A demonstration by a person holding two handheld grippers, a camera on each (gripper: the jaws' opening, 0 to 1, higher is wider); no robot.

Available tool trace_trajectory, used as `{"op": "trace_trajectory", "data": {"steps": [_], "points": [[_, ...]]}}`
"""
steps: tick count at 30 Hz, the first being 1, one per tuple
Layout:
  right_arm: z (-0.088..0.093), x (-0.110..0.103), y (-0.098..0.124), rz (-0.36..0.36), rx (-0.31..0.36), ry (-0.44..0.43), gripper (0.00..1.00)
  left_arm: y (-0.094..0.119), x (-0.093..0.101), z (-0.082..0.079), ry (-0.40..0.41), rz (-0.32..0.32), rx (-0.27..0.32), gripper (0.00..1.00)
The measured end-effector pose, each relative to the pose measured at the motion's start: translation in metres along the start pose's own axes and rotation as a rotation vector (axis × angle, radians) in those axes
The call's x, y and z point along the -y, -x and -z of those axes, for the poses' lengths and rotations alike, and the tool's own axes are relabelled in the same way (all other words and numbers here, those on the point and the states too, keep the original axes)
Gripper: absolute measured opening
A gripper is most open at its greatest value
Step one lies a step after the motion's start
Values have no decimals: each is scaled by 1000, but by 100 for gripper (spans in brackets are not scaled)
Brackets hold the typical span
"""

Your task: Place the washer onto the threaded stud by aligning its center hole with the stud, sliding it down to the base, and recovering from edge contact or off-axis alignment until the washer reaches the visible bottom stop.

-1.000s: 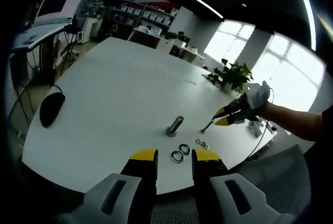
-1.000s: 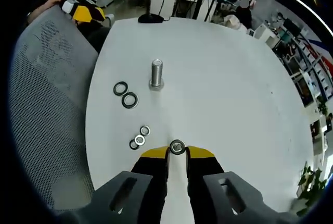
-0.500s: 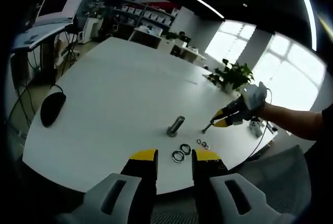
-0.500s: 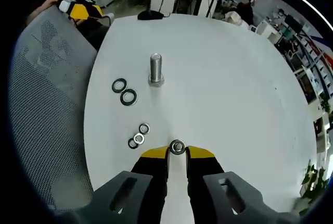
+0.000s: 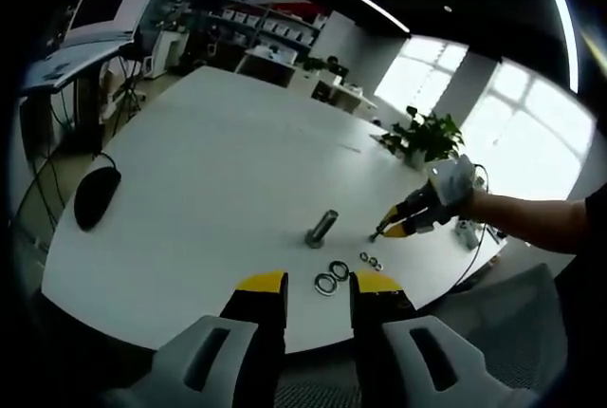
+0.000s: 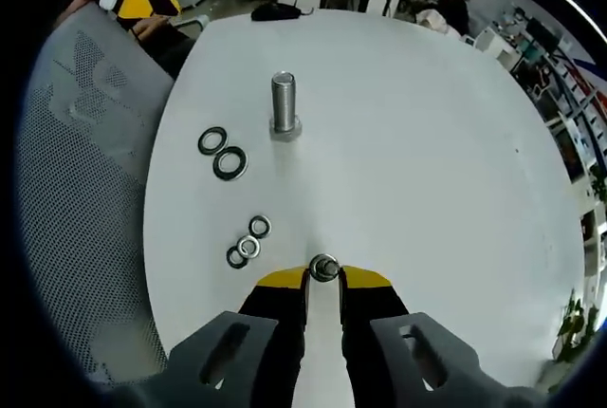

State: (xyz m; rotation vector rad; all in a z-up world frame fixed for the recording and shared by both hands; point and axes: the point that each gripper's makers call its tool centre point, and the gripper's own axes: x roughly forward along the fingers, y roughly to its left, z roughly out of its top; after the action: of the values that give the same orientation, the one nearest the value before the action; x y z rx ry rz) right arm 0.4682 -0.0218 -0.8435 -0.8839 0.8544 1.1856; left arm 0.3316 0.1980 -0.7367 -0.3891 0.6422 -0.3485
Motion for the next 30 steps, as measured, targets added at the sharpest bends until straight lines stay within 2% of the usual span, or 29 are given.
{"op": "trace_trajectory", "data": {"steps": [5, 16, 20, 24, 30], "points": [[4, 0, -9, -9, -18, -2, 14, 0, 0, 0, 3, -1, 0, 24], [10, -2, -13, -13, -34, -3, 14, 0, 0, -1, 1, -3, 7, 24], [10, -6, -14, -35, -27, 6, 14, 0, 2, -2, 4, 5, 12, 24], [8, -2, -9, -15, -10, -3, 23, 0, 0, -2, 0, -2, 9, 24], [5, 0, 4, 3, 16, -17, 27, 0, 0, -1, -2, -3, 7, 24]]}}
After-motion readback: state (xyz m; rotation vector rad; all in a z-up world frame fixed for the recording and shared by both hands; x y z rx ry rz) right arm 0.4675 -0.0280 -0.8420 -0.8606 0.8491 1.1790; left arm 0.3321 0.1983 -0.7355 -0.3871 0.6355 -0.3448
